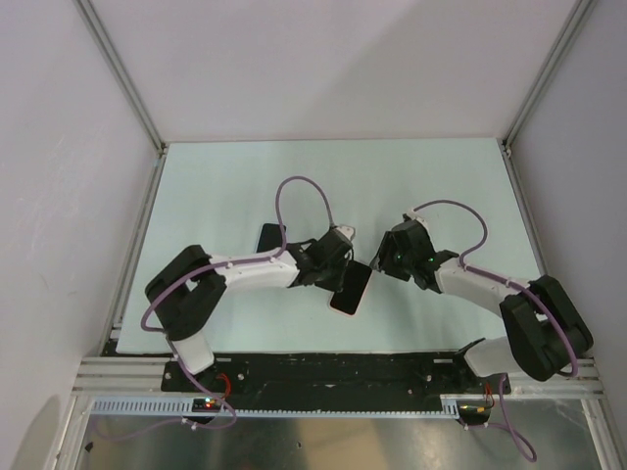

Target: Put the phone into the phone case

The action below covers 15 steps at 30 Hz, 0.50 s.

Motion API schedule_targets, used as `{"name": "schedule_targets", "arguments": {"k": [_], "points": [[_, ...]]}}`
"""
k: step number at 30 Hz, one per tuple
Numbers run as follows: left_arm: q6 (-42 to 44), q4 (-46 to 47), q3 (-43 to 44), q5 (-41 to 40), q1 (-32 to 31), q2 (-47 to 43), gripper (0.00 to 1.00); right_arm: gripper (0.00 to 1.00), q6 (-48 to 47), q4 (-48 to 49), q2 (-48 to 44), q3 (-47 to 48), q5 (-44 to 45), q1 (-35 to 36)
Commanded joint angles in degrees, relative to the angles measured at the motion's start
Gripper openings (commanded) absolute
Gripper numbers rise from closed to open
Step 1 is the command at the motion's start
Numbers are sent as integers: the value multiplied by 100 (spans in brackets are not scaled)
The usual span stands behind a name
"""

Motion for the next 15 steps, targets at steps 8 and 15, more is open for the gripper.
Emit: {"name": "schedule_targets", "arguments": {"k": [8, 15], "points": [[566, -9, 746, 511, 582, 494, 26, 52, 101, 219, 484, 133, 27, 411], [650, -7, 1099, 559, 623, 833, 22, 49, 132, 307, 582, 141, 64, 399]]}}
